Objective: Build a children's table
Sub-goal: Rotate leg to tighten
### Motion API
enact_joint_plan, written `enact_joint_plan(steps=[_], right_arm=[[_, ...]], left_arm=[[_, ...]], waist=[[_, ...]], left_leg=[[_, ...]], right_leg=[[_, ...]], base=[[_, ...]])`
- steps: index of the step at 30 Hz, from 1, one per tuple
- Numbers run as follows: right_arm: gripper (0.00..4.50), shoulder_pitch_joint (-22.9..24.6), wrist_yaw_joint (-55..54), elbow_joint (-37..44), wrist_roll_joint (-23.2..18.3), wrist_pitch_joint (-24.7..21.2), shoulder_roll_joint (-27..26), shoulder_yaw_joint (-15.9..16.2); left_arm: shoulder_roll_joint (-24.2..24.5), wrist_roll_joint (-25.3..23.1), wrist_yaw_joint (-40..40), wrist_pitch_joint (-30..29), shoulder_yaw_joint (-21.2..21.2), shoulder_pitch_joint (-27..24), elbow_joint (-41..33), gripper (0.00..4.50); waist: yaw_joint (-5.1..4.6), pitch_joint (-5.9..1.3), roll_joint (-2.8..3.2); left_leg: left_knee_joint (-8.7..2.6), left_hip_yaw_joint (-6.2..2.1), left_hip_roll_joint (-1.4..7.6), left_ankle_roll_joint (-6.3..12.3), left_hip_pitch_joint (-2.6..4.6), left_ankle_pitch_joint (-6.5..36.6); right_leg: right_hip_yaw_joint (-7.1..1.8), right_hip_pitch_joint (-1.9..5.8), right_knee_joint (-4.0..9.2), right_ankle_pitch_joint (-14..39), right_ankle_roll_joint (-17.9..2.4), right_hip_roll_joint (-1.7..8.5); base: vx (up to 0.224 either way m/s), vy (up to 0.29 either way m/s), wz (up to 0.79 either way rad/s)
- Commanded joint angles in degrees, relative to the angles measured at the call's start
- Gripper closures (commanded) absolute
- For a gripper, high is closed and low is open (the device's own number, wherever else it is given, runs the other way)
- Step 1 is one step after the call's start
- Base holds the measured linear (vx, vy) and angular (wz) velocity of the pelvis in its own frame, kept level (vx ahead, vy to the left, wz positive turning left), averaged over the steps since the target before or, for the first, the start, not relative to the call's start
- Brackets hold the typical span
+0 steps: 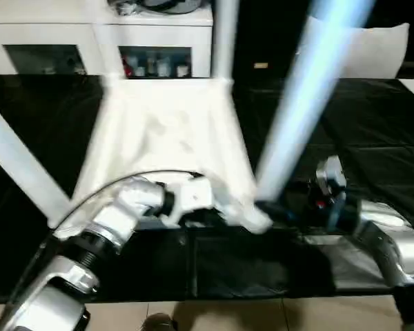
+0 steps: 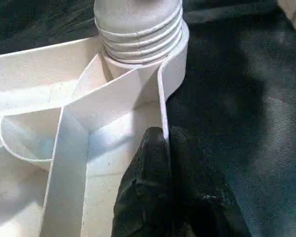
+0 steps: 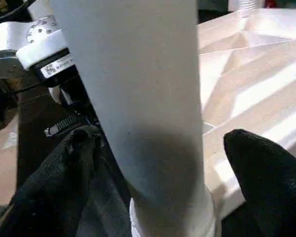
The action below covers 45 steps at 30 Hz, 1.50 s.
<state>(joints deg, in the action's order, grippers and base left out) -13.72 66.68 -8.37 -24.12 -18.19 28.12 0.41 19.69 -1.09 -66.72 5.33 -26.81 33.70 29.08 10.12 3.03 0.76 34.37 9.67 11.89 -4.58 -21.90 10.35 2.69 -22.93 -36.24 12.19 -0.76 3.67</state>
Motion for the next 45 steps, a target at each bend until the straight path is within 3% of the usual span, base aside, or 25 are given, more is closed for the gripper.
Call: enact_joint_plan(steps=[1, 3, 8, 13, 23, 29, 35, 40, 41, 43, 44, 45], right_arm=[[0.08, 0.0, 0.8, 1.4, 0.1, -0.6, 0.9, 0.4], [0.08, -0.3, 0.6, 0.6, 2.0, 0.3, 1.2, 1.4], [0.08, -2.4, 1.6, -2.7, 3.8, 1.6, 1.3, 3.5], [0.55, -4.7, 2.9, -6.5, 4.1, 2.4, 0.9, 4.3], [1.43, -8.9, 7.4, -13.0, 4.9, 5.4, 0.0, 6.2], [1.96, -9.9, 10.7, -14.7, 5.0, 6.1, 0.5, 7.2], [2.37, -10.7, 12.0, -16.1, 5.0, 6.6, 0.2, 7.6], [2.47, -9.5, 8.2, -13.2, 4.2, 3.2, -2.4, 7.7], [2.48, -9.4, 7.2, -12.9, 4.4, 2.6, -2.7, 7.8], [2.49, -10.9, -9.8, -13.9, 10.5, 0.1, -8.3, 8.1], [2.5, -11.2, -11.8, -14.3, 11.1, 0.0, -9.2, 7.8], [2.51, -12.3, -15.5, -15.1, 11.2, -0.8, -11.3, 7.0]], left_arm=[[-1.4, 1.1, -1.2, 3.3, 0.2, 1.7, -1.1, 4.5], [-1.4, 0.5, -0.5, 4.1, 0.9, 2.2, 0.5, 4.5], [-0.3, -0.2, 0.0, 3.9, 1.9, 3.5, 4.7, 4.5], [0.1, 1.3, -1.9, 2.6, 3.1, 4.3, 6.6, 4.5], [0.0, 3.5, -6.6, -3.2, 3.7, 4.8, 7.9, 4.5], [0.3, 2.6, -7.1, -4.1, 3.9, 5.1, 9.1, 4.5], [0.4, 2.8, -7.2, -5.3, 4.3, 5.2, 8.9, 4.5], [0.1, 1.4, -3.3, -6.5, 5.2, 5.2, 8.8, 4.5], [0.1, 1.2, -2.6, -6.5, 5.3, 5.2, 8.7, 4.5], [-2.5, -0.1, 6.4, -12.6, 7.2, 6.2, 8.1, 4.5], [-2.9, -0.1, 7.3, -13.4, 7.4, 6.4, 8.0, 4.5], [-3.9, 0.1, 8.7, -15.6, 7.7, 6.7, 7.6, 4.5]], waist=[[-0.4, -4.23, 0.02], [-0.58, -4.06, -0.21], [-0.95, -3.92, -0.07], [-1.11, -3.83, -0.26], [-1.82, -4.24, -0.22], [-1.68, -4.09, -0.15], [-1.68, -4.13, -0.32], [-1.69, -4.0, -0.2], [-1.8, -3.96, -0.07], [-2.26, -3.68, 0.03], [-2.8, -3.26, -0.08], [-3.21, -3.13, -0.14]], left_leg=[[-3.55, -0.15, 1.46, 2.42, 0.98, 7.9], [-3.69, -0.13, 1.38, 1.75, 1.01, 9.0], [-3.9, -0.17, 1.3, 1.04, 1.04, 10.7], [-4.07, -0.23, 1.34, 0.63, 1.07, 12.3], [-3.49, 0.03, 1.21, 2.7, 0.76, 8.0], [-3.67, 0.06, 1.34, 2.36, 1.03, 10.4], [-3.62, 0.08, 1.29, 2.68, 0.89, 9.4], [-3.78, 0.02, 1.31, 2.54, 0.91, 10.0], [-3.87, -0.04, 1.32, 2.22, 0.94, 10.4], [-4.28, -0.13, 1.36, 0.65, 1.2, 11.8], [-4.66, -0.29, 1.0, -0.65, 1.09, 14.5], [-4.8, -0.51, 0.76, -1.61, 1.43, 17.0]], right_leg=[[-2.14, 3.21, 3.76, 0.0, -12.3, 4.1], [-2.17, 3.1, 4.2, 3.2, -11.5, 4.09], [-2.11, 2.89, 4.64, 7.3, -10.8, 4.11], [-2.11, 2.79, 4.99, 11.6, -10.2, 4.32], [-1.92, 2.92, 3.94, 1.3, -13.9, 3.89], [-1.94, 2.86, 4.39, 5.7, -13.5, 4.05], [-1.93, 2.88, 4.22, 4.7, -13.6, 4.04], [-1.96, 2.85, 4.45, 6.3, -13.0, 4.05], [-1.95, 2.8, 4.51, 7.0, -12.8, 4.01], [-1.99, 2.43, 4.68, 9.8, -12.4, 4.05], [-1.82, 2.58, 5.2, 16.0, -10.8, 4.15], [-1.8, 2.52, 5.99, 23.3, -8.4, 4.32]], base=[[0.0, 0.0, 0.0], [0.0, 0.0, 0.0], [0.0, 0.0, 0.0], [0.0, 0.0, 0.0], [0.0, 0.0, 0.0], [0.0, 0.0, 0.0], [0.0, 0.0, 0.0], [0.0, 0.0, 0.0], [0.0, 0.0, 0.0], [0.0, 0.0, 0.0], [0.0, 0.0, 0.0], [0.0, 0.0, 0.0]])
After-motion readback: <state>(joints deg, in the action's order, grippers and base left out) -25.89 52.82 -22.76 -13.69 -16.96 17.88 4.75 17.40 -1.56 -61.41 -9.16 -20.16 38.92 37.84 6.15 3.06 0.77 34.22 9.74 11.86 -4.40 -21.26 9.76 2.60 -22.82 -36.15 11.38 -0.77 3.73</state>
